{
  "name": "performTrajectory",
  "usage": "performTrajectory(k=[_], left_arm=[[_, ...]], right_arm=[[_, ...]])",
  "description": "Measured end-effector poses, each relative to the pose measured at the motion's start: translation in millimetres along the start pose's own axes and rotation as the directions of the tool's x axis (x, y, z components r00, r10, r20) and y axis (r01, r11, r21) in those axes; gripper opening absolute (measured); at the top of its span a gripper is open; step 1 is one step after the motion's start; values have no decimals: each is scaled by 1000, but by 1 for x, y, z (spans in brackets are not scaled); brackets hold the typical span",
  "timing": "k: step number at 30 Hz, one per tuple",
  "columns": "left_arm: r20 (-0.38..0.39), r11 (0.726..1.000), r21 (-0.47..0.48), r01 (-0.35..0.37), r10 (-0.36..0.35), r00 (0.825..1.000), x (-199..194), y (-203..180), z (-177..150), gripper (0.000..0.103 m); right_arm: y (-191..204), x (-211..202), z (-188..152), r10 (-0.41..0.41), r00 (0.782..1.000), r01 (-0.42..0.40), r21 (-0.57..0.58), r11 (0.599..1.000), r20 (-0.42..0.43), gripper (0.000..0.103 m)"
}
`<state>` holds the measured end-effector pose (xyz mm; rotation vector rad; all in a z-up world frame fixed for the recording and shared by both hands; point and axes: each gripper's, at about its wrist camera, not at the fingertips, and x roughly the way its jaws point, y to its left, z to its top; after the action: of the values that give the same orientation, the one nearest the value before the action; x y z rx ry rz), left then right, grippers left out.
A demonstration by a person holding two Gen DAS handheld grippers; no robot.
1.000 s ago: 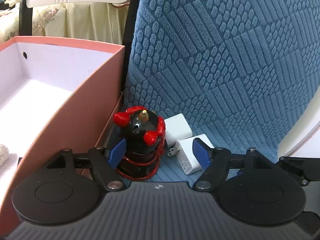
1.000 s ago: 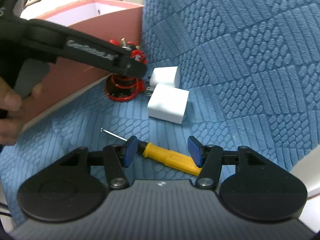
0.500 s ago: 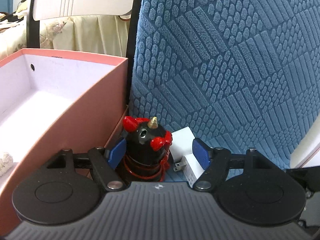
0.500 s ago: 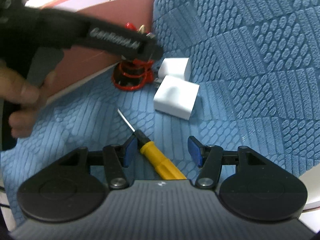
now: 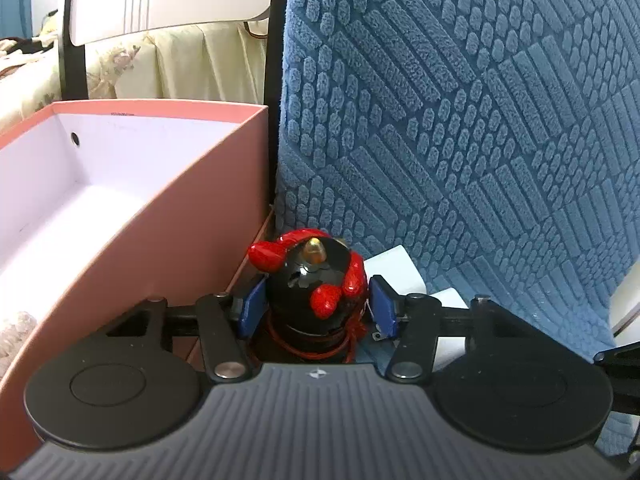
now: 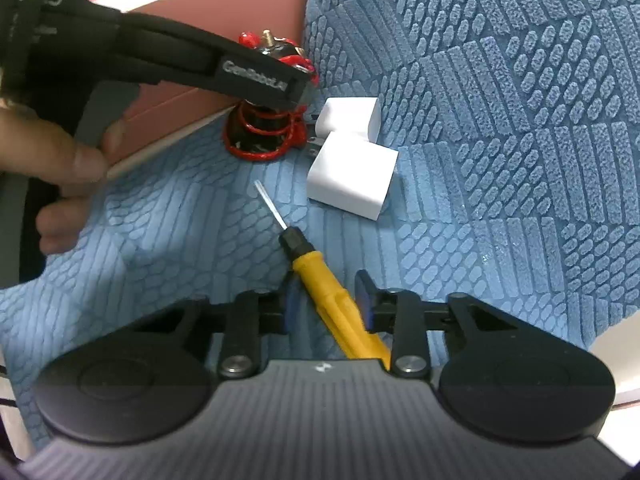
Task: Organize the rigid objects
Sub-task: 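Grasp the red-black figurine with the left tool while the right tool grasps the yellow screwdriver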
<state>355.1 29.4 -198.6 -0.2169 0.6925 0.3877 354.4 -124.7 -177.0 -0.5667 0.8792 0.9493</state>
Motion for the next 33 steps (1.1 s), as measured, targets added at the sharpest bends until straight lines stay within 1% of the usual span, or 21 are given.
performTrajectory(k=[7,10,14,17,25,33], left_arm=[[-17,999,-12,50,-51,999,-16,10,-1,57],[-27,997,-21,79,-80,996,-24,13,-3,57],[-28,994,-22,103,-103,994,-38,17,-5,57],[-35,991,-31,132,-133,990,-47,21,-7,57],[-43,983,-22,185,-186,982,-73,24,-15,57],[-64,972,24,234,-232,971,-94,31,-28,57]], right_arm=[[5,-4,-4,-3,1000,3,20,1000,-4,23],[6,-5,-5,1,1000,-1,51,999,-5,22],[11,-10,-8,-8,1000,9,78,997,-11,21],[17,-13,-11,-15,1000,16,98,995,-16,21],[29,-24,-22,-63,997,68,172,983,-38,21],[49,-29,-31,-103,994,111,206,972,-49,21]])
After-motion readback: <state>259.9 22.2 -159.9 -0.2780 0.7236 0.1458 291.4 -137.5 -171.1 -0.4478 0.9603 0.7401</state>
